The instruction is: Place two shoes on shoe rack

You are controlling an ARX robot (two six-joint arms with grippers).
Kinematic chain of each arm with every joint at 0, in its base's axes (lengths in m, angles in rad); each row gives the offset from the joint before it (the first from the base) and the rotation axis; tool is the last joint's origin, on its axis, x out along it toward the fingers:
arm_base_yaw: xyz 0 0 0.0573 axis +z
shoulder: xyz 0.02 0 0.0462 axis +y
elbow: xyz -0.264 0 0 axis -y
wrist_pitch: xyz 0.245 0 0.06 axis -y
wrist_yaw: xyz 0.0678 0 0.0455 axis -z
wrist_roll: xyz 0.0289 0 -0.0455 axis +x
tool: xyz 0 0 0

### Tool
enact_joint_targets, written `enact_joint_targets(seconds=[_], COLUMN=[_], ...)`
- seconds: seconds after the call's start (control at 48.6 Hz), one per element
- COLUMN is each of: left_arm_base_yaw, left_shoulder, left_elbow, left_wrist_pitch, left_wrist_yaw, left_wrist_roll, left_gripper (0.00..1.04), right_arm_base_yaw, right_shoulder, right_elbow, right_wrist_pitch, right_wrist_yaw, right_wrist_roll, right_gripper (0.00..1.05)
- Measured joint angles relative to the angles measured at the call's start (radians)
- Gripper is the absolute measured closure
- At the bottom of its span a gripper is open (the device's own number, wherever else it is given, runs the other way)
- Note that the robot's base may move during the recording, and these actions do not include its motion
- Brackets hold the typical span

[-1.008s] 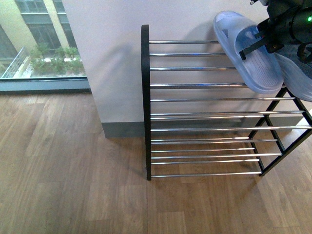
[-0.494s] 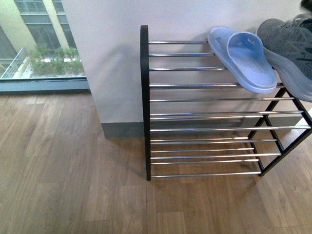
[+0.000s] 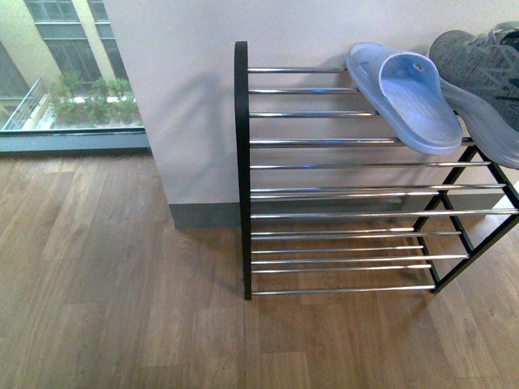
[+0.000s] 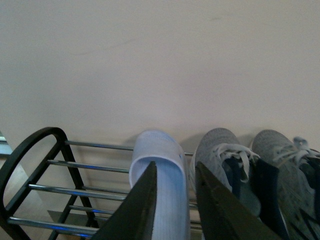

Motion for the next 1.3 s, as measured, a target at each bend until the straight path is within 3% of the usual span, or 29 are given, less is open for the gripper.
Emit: enact_joint_targets(seconds=[0.123,0.288,0.37,0.72,1.296], left_arm_base_yaw=[0.0,0.0,0.0,0.0,0.0], left_shoulder=[0.0,0.0,0.0,0.0,0.0], left_elbow=[0.0,0.0,0.0,0.0,0.0], left_wrist_pitch=[0.0,0.0,0.0,0.0,0.0], left_wrist_yaw=[0.0,0.0,0.0,0.001,0.002], left_wrist_roll=[0.0,0.0,0.0,0.0,0.0], left_gripper=[1.03,1.03,1.03,1.03,1.03], right_arm_base_yaw=[0.011,0.032,0.064,0.09,0.09], right_shoulder=[-0.082,-0.182,-0.231,-0.382,-0.863], right_elbow=[-0.102,-0.205,-0.244,-0.389,-0.47], right_wrist_pitch=[0.011,0.011,0.005,-0.002,-0.389], right_wrist_yaw=[0.019,0.028,0.085,0.09,0.091], right_wrist_roll=[0.003,0.007,0.007,0.007,0.007], right_gripper=[1.03,1.03,1.03,1.03,1.03])
